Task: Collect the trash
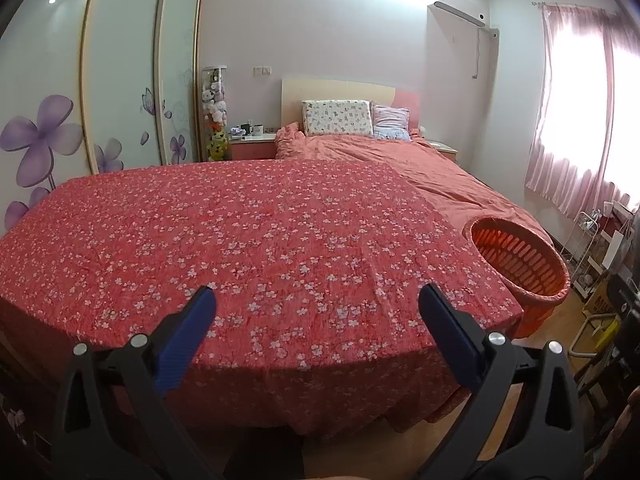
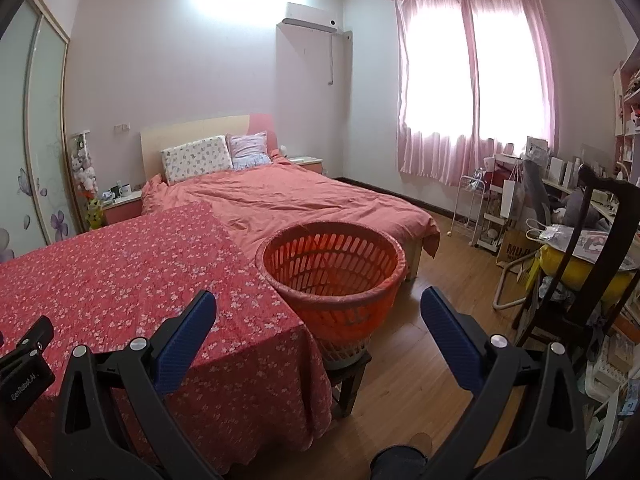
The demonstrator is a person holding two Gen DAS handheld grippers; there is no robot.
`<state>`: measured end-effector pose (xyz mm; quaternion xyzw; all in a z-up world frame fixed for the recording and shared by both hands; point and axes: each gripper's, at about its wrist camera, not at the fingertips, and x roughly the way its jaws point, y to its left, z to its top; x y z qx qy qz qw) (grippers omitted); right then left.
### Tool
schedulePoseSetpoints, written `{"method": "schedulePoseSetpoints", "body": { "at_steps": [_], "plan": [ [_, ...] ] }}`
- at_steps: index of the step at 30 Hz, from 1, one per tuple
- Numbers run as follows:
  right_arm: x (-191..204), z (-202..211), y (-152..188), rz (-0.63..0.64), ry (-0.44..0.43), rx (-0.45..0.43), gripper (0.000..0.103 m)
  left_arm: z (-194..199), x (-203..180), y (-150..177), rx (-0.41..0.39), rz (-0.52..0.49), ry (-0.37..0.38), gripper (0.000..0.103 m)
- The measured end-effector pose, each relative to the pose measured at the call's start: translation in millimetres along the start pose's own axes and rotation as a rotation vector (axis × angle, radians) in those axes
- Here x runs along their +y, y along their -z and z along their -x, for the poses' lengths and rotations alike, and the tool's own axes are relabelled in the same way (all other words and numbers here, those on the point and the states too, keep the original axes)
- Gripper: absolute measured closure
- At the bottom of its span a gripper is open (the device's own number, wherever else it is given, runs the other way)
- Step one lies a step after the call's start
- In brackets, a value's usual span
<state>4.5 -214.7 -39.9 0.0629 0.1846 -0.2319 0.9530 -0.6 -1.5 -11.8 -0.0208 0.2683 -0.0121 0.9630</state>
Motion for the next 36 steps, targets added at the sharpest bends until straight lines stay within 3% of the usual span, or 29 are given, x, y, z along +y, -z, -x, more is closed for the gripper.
{"method": "schedulePoseSetpoints", "body": {
  "at_steps": [36],
  "plan": [
    [-6.1,-15.3,12.4,0.010,0.063,0.065,0.002,-17.6,-26.3,12.1,0.068,-0.022,0.033,0.004]
  ]
}}
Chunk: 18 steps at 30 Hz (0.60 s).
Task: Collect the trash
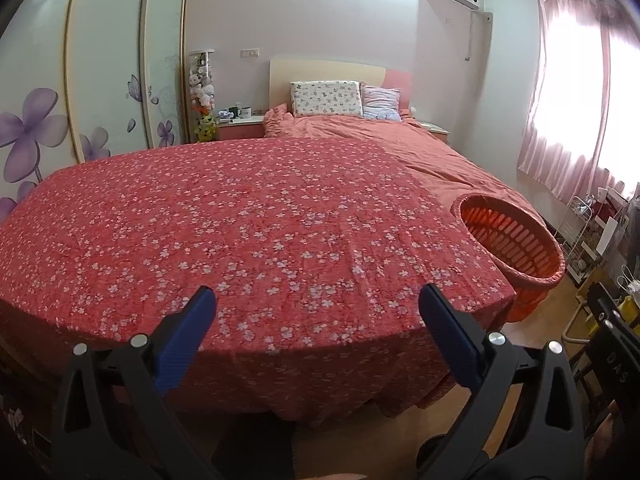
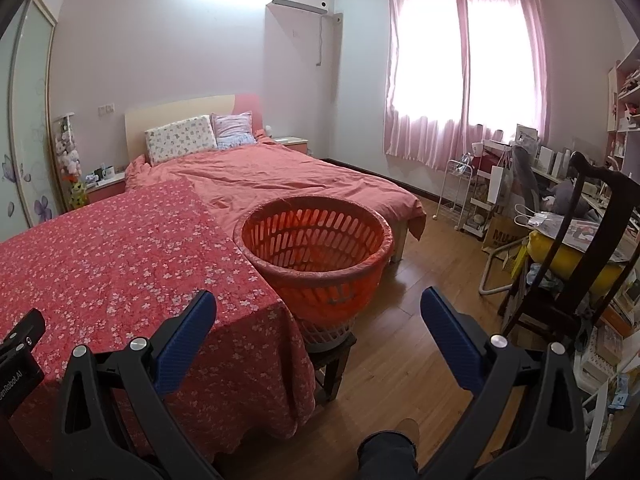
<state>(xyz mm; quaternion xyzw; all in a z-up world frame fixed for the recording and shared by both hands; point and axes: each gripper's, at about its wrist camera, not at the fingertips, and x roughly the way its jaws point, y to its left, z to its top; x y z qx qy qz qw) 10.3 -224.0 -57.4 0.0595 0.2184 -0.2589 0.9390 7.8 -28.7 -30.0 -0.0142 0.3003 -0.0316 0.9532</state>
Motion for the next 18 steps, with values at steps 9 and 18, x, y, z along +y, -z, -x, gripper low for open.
{"method": "schedulePoseSetpoints", "body": {
  "at_steps": [9,18],
  "plan": [
    [-0.8,-0.5,1.5,-0.001,-0.010,0.002,0.002,3.4,-3.3,-1.3,-0.016,-0.007,0.000,0.004],
    [1.5,-0.4,1.2,0.002,-0.015,0.003,0.002,8.2,-2.5,-2.2,-0.031,-0.008,-0.001,0.004]
  ]
}}
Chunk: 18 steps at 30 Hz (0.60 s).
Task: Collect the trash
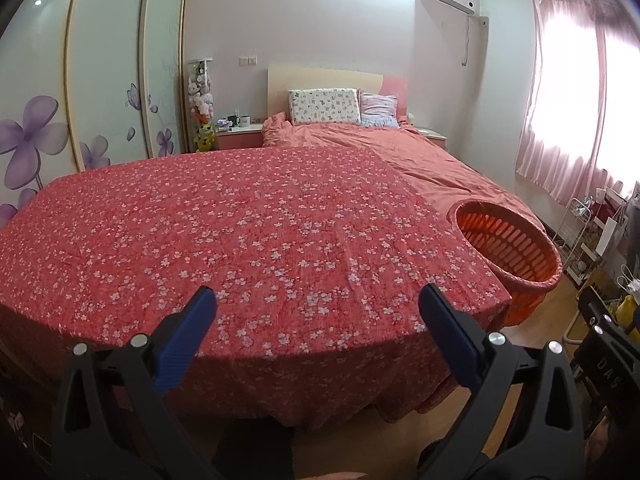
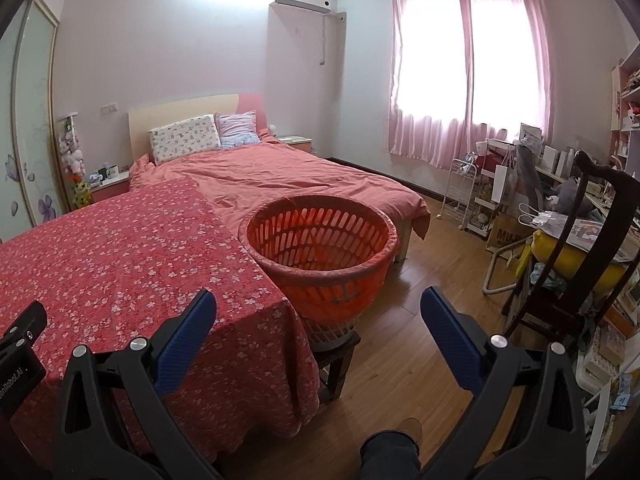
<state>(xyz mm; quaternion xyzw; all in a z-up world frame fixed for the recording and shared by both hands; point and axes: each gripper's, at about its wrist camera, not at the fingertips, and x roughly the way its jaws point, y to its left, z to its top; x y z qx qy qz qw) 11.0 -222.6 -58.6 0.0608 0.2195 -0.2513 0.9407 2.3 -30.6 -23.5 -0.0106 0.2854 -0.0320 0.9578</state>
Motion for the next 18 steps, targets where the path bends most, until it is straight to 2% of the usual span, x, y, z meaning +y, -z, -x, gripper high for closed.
{"method": "schedulePoseSetpoints", "body": {
  "at_steps": [18],
  "plan": [
    [1.6,0.3,0.2,0.002,-0.001,0.001,0.002,2.1,0.1,-0.4,-0.002,0.000,0.002,0.004]
  ]
}}
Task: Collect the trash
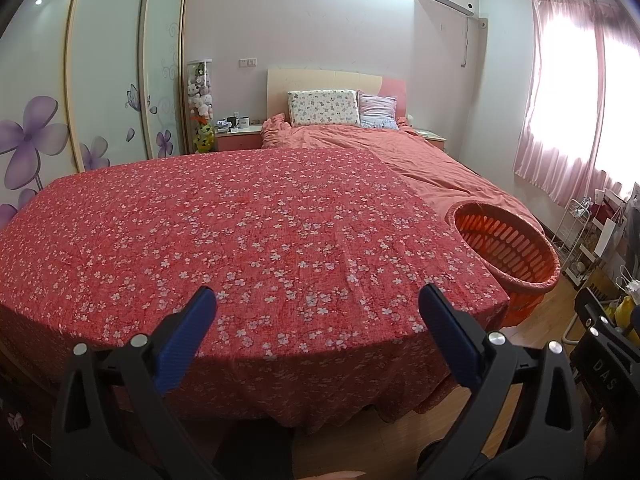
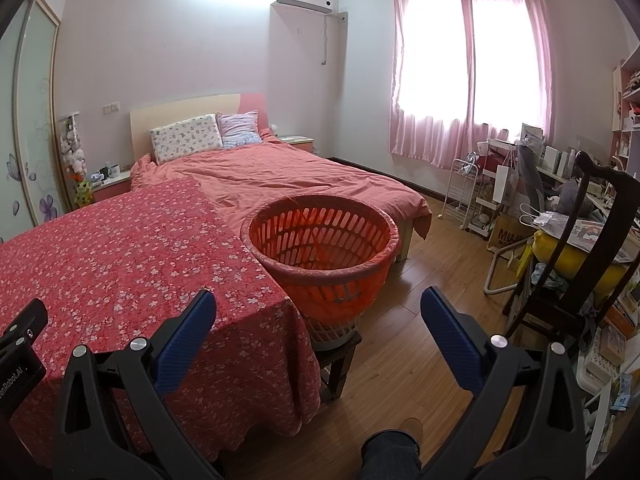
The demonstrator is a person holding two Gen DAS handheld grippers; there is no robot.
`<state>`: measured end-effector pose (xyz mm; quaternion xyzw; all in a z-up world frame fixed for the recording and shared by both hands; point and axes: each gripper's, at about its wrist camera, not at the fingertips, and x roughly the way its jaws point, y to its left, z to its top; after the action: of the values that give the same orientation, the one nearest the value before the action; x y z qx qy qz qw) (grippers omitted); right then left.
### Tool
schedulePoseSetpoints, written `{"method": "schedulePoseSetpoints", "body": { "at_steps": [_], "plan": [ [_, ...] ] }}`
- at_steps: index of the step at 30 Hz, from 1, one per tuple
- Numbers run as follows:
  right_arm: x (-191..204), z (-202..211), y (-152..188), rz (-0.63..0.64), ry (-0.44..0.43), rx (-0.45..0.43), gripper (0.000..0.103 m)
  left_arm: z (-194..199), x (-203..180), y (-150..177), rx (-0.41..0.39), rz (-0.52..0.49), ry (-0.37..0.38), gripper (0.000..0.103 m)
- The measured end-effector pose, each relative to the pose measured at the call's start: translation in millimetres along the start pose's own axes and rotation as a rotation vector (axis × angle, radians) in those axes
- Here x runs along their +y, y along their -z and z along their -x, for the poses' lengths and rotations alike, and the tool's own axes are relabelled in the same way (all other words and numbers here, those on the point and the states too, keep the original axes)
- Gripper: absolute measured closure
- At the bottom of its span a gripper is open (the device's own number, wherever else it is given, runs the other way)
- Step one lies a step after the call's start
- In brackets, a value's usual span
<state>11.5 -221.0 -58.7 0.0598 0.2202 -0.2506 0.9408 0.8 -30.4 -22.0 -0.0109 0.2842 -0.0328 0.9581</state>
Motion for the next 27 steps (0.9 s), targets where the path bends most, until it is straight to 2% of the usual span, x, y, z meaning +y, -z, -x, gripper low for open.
{"method": "schedulePoseSetpoints", "body": {
  "at_steps": [27],
  "plan": [
    [0.4,0.0,-0.4,0.000,-0.001,0.002,0.002,1.4,1.0,-1.1,0.003,-0.002,-0.001,0.004]
  ]
}}
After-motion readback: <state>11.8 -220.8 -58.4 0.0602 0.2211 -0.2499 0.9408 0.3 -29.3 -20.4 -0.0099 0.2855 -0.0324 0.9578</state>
